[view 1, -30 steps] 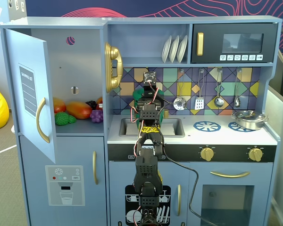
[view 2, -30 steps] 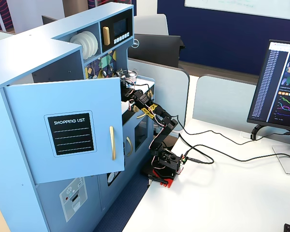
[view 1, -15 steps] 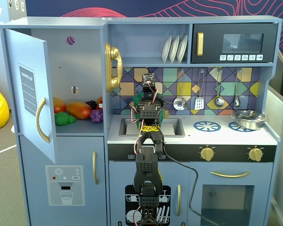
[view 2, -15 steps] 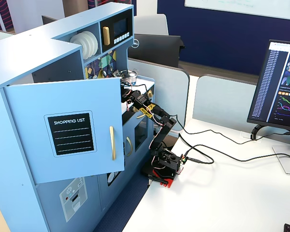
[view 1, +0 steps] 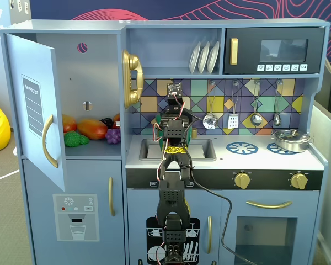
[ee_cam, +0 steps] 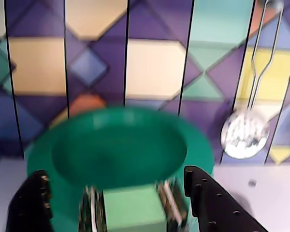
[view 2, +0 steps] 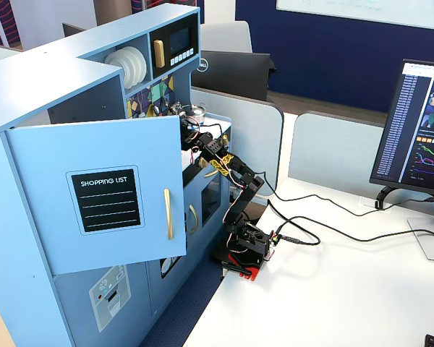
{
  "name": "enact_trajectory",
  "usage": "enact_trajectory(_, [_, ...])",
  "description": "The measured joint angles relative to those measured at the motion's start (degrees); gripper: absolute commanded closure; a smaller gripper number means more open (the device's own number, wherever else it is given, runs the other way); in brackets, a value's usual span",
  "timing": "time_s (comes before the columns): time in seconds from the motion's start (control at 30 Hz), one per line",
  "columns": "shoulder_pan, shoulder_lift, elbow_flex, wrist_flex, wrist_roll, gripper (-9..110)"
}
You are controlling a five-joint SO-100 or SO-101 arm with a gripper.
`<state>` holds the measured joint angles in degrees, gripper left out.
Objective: Pick up the lid from the counter and put it on the green recipient
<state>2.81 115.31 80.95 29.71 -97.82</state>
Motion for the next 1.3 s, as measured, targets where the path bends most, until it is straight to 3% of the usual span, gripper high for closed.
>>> enact_trajectory(0.23, [0.0, 1.23, -6.42, 2.72, -0.44, 72])
enact_trajectory(0.43, [0.0, 14.59, -2.11, 15.38, -0.62, 74])
enact_trajectory(0.67, [4.48, 38.32, 21.27, 26.81, -0.44, 79])
enact_trajectory(0.9, [3.78, 53.17, 46.58, 31.55, -2.02, 101])
enact_trajectory(1.0, [3.78, 56.6, 57.48, 32.08, -4.04, 101])
enact_trajectory(1.3, [-0.35, 59.94, 81.04, 32.96, 5.71, 101])
